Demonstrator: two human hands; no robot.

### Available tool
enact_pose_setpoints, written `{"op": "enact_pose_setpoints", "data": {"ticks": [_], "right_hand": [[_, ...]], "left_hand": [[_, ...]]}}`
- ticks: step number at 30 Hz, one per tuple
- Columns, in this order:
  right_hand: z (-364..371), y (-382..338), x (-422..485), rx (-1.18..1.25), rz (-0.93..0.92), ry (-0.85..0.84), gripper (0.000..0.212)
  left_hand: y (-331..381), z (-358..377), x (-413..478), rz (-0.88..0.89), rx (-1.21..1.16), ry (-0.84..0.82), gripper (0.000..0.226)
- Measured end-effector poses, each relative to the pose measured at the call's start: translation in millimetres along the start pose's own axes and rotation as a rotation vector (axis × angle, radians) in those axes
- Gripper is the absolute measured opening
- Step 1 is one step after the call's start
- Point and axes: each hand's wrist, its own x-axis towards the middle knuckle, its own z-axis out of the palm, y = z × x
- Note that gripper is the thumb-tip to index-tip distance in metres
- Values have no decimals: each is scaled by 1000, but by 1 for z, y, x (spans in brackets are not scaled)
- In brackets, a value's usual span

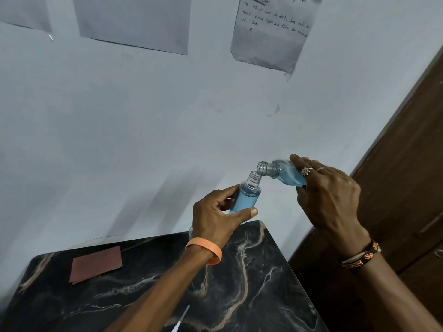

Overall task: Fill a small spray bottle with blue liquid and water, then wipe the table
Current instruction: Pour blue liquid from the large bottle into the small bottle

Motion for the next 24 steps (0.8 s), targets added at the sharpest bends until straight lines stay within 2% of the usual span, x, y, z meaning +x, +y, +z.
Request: {"op": "enact_pose_setpoints", "data": {"ticks": [3,24], "right_hand": [[0,0,0,-4,-2,-3,60],[-4,1,0,-11,-7,11,61]], "left_hand": [[1,0,1,4,1,-4,52],[4,1,-1,16,-7,2,49]]}}
